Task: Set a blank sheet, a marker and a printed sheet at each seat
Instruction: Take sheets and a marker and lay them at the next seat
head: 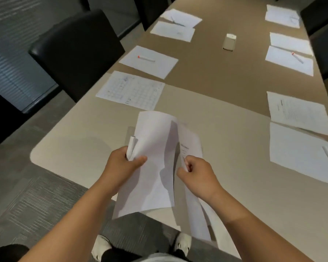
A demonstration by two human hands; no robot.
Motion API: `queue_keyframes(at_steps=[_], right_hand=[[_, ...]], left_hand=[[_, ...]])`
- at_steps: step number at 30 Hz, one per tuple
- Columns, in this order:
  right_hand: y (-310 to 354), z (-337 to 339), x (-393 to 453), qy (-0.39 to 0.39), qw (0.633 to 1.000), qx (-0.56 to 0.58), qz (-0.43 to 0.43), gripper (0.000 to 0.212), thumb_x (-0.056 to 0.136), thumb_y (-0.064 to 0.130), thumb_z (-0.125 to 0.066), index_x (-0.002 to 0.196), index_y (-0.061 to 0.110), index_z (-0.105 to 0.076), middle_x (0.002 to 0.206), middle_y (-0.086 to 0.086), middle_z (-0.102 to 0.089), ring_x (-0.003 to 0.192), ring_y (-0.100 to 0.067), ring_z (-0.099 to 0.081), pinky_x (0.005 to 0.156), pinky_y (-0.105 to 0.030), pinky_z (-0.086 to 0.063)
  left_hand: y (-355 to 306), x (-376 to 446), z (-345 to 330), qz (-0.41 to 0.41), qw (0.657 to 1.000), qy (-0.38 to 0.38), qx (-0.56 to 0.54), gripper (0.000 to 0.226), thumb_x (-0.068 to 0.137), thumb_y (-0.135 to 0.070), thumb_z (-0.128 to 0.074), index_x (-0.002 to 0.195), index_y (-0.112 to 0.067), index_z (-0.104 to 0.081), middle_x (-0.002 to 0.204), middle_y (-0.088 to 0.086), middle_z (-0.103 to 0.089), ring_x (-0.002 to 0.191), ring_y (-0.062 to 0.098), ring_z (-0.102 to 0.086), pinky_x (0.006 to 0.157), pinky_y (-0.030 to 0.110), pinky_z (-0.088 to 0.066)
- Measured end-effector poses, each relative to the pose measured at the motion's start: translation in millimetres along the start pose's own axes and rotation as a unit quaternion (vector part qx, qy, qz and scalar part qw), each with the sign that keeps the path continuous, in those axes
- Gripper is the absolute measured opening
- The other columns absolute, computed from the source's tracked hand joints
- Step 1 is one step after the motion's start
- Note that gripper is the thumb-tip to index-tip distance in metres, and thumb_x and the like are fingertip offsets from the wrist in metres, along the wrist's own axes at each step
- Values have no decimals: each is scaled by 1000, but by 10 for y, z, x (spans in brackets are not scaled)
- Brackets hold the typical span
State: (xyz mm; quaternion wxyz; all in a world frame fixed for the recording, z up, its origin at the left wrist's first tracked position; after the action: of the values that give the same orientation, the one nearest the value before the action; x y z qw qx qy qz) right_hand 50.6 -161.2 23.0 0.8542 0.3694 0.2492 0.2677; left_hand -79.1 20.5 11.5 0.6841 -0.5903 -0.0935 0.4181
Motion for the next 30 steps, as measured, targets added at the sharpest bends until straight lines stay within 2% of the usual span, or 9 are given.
queue_keyframes(at_steps=[5, 8, 13, 17, 20, 22, 25, 28, 30], right_hand=[[1003, -578, 169, 5, 998, 36, 44, 41, 80, 11, -59, 57, 18, -27, 49, 8, -28, 46, -7, -27, 44, -19, -24], [1667, -1024, 271, 4, 995, 67, 67, 39, 80, 12, -59, 59, 13, -27, 53, 2, -28, 49, -12, -28, 48, -27, -25], [2613, -1795, 479, -2, 989, 85, 120, 42, 84, 23, -64, 59, 15, -30, 52, 5, -30, 50, -11, -31, 49, -28, -28], [3253, -2278, 697, 10, 984, 112, 138, 40, 84, 23, -64, 61, 11, -33, 54, 6, -33, 52, -11, -33, 52, -29, -29], [3659, -2606, 988, 23, 980, 126, 149, 38, 84, 24, -64, 62, 9, -36, 55, 4, -34, 53, -12, -34, 53, -29, -30], [3861, -2793, 1210, 34, 979, 142, 143, 36, 83, 26, -63, 67, 3, -40, 57, -4, -37, 55, -13, -37, 55, -30, -31], [4216, -3159, 1711, 49, 977, 162, 130, 34, 83, 28, -63, 74, -2, -48, 64, -18, -47, 56, -15, -43, 55, -30, -36], [4654, -3501, 2374, 48, 971, 196, 130, 27, 87, 23, -64, 74, 1, -55, 67, -15, -59, 57, -16, -54, 53, -29, -45], [4928, -3635, 2773, 62, 966, 223, 116, 23, 89, 23, -64, 79, 2, -61, 76, -12, -67, 69, -25, -66, 62, -37, -57]], left_hand=[[-170, 37, 1030, -44, 998, 3, -33, 9, 82, -17, -75, 90, -18, -69, 88, 9, -73, 78, 29, -72, 72, 51, -60], [-230, 58, 1769, -66, 997, -8, -44, 9, 81, -16, -77, 86, -15, -70, 85, 14, -73, 78, 35, -71, 71, 54, -58], [-269, 102, 2861, -79, 995, -29, -49, 26, 69, -31, -82, 84, -13, -71, 85, 11, -74, 79, 33, -72, 73, 55, -56], [-288, 269, 3538, -88, 992, -35, -79, 16, 77, -20, -81, 88, -13, -72, 88, 9, -75, 81, 30, -73, 78, 54, -58], [-293, 532, 4010, -89, 988, -32, -121, 13, 81, -19, -77, 92, -13, -72, 90, 10, -76, 82, 32, -73, 78, 53, -58], [-311, 756, 4282, -96, 985, -30, -141, 13, 83, -23, -76, 92, -14, -72, 92, 11, -75, 83, 34, -72, 76, 50, -58], [-345, 1292, 4774, -100, 980, -15, -170, 11, 84, -22, -72, 93, -16, -72, 93, 10, -75, 83, 30, -73, 68, 37, -58], [-451, 2044, 5293, -100, 982, 9, -160, 9, 84, -17, -72, 92, -12, -72, 92, 13, -75, 79, 28, -71, 68, 36, -56], [-543, 2490, 5575, -88, 982, 13, -166, 21, 80, -17, -64, 95, -2, -67, 91, 20, -71, 77, 30, -67, 69, 40, -54]])
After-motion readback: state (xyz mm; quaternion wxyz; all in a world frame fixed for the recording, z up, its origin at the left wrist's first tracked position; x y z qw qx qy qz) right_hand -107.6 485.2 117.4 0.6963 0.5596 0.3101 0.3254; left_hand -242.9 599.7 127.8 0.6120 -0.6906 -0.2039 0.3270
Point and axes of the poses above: each hand's wrist, its own x-axis towards the middle knuckle, its own z-axis out of the back of the hand, y = z × x, the point moved 1 cm from there along x, towards the middle knuckle
